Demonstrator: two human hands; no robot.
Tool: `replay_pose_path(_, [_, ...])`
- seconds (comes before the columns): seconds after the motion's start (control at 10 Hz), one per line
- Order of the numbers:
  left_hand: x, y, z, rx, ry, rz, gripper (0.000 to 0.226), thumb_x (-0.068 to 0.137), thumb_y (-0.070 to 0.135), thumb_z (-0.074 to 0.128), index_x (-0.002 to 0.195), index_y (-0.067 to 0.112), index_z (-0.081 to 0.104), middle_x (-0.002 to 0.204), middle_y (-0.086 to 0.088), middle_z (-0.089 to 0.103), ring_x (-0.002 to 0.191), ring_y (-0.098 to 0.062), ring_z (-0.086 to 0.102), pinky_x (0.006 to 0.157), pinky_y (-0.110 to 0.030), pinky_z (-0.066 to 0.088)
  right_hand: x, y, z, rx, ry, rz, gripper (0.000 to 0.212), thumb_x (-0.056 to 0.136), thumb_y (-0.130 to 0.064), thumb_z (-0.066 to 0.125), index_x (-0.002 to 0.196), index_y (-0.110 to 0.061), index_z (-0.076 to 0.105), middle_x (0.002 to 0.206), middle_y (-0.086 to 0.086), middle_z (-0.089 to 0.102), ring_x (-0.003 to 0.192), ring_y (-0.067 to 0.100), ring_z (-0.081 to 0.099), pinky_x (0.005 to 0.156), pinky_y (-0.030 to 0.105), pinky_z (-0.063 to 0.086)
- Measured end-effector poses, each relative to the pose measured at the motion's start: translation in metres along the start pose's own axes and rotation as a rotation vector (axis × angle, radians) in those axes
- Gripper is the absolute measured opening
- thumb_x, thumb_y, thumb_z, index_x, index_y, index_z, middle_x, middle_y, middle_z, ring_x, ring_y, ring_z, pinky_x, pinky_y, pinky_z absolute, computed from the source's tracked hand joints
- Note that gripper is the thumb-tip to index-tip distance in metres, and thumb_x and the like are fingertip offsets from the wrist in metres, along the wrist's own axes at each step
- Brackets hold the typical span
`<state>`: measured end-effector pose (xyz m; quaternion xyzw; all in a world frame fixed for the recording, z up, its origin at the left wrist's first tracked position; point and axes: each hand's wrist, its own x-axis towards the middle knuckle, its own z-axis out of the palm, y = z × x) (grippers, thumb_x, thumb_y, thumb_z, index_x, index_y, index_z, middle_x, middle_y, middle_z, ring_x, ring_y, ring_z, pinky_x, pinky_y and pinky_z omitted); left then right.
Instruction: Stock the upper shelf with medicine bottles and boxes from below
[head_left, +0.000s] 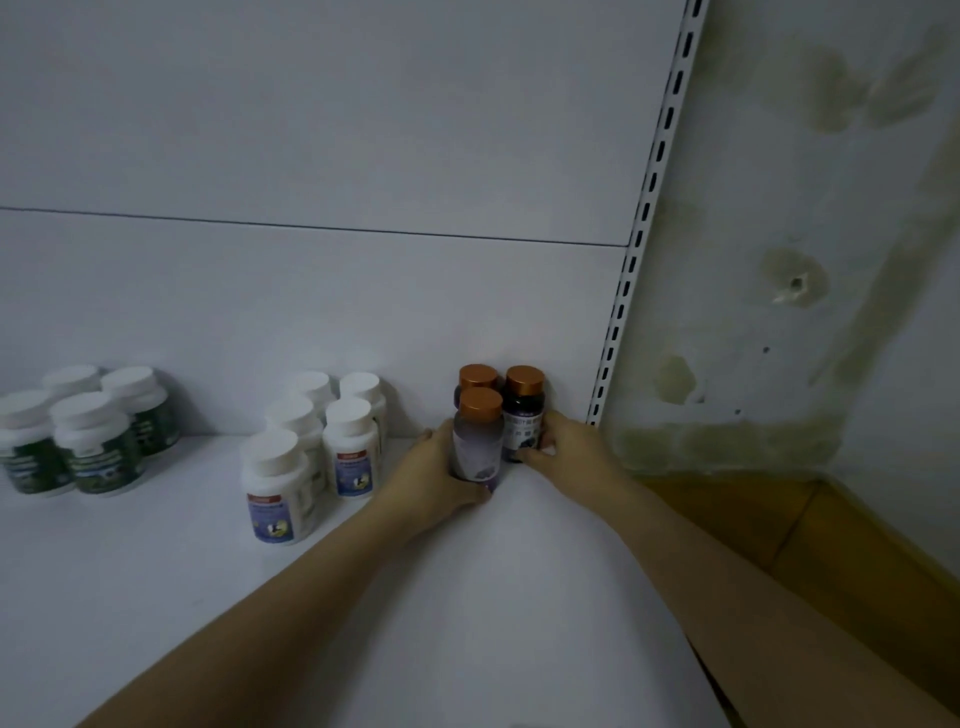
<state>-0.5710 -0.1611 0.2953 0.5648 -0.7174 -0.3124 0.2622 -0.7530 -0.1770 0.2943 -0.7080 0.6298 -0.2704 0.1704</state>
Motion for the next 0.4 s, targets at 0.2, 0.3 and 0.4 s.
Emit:
replay_pose_path(0.2, [-0.006,0.003,-0.004,0.067,-0.012,-0.063,0.094,0.072,0.029,0.078,0.148,0.018,0.023,0.146,-0.006,0.043,0.13,-0.023,0.045,0.107,-0.033,0.038,-0.003,-0.001,-0.001,-0.136,-0.038,0.0,0.04,0.087,-0.032,0.064,0.12,-0.01,0.057,0.114,0.011,0.066,0.103,0.024,0.062,0.091,0.037,0.051])
replay_pose_path(0.3, [-0.024,0.011,-0.012,0.132,0.005,-0.108,0.092,0.081,0.035,0.071,0.151,0.012,0.015,0.153,-0.008,0.032,0.137,-0.025,0.037,0.108,-0.032,0.034,-0.019,-0.008,-0.007,-0.229,-0.067,0.067,0.054,0.088,-0.038,0.061,0.132,-0.009,0.048,0.123,0.014,0.058,0.111,0.027,0.056,0.092,0.035,0.05])
replay_pose_path(0.4, [-0.052,0.008,-0.022,0.171,0.023,-0.058,0.07,0.087,0.033,0.064,0.145,0.012,0.031,0.148,-0.007,0.04,0.13,-0.022,0.044,0.1,-0.029,0.041,-0.042,-0.022,-0.013,-0.298,-0.066,0.126,0.06,0.091,-0.039,0.057,0.138,-0.006,0.042,0.133,0.016,0.05,0.12,0.028,0.05,0.098,0.036,0.046])
